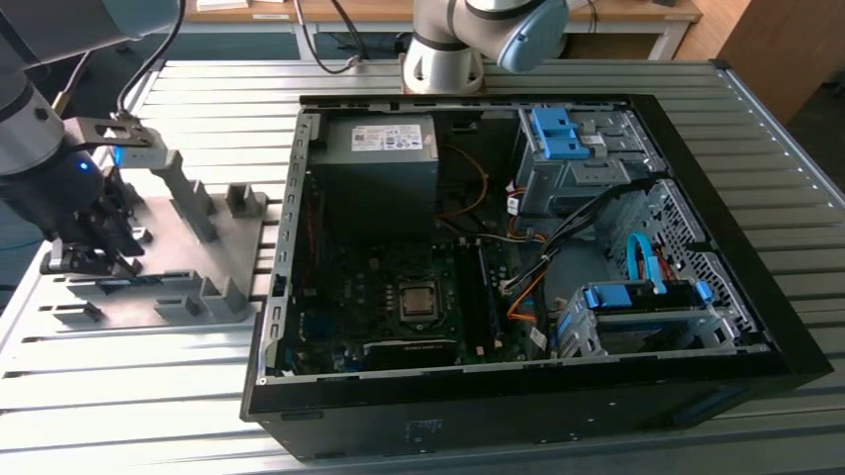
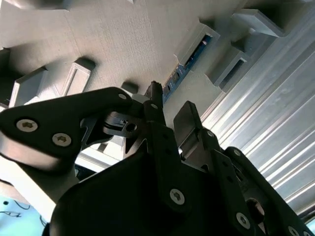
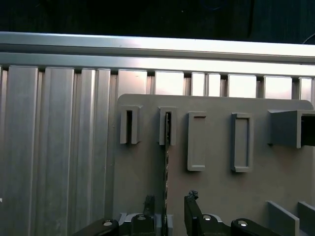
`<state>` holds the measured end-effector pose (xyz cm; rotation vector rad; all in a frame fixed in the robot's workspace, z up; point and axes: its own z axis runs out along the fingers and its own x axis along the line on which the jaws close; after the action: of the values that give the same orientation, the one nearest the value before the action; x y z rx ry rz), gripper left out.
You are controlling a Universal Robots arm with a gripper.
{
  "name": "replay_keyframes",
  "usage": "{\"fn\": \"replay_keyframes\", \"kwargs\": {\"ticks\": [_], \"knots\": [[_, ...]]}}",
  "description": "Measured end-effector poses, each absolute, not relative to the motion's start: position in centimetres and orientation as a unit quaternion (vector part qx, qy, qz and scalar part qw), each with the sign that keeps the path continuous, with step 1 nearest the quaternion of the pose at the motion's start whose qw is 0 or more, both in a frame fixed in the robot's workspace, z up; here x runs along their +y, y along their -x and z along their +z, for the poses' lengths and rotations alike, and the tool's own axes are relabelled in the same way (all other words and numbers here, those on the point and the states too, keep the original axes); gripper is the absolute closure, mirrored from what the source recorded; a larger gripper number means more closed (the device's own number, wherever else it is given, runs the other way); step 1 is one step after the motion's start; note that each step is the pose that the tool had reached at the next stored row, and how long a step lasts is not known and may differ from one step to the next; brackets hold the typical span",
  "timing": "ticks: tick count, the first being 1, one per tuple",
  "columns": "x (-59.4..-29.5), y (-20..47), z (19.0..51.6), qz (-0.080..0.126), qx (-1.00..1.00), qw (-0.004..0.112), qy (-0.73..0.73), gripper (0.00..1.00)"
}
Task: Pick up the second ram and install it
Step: 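Pick up the second ram and move it above second insertion slot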
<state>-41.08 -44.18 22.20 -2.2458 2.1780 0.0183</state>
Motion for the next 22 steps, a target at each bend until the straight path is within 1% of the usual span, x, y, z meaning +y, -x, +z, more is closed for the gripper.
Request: {"fn": "replay_keyframes", "kwargs": {"ticks": [19, 22], "knots": [[-44.3, 41.5, 19.0, 0.006, 0.685, 0.006, 0.729, 0.63], [-44.3, 41.5, 19.0, 0.006, 0.685, 0.006, 0.729, 0.63]]}}
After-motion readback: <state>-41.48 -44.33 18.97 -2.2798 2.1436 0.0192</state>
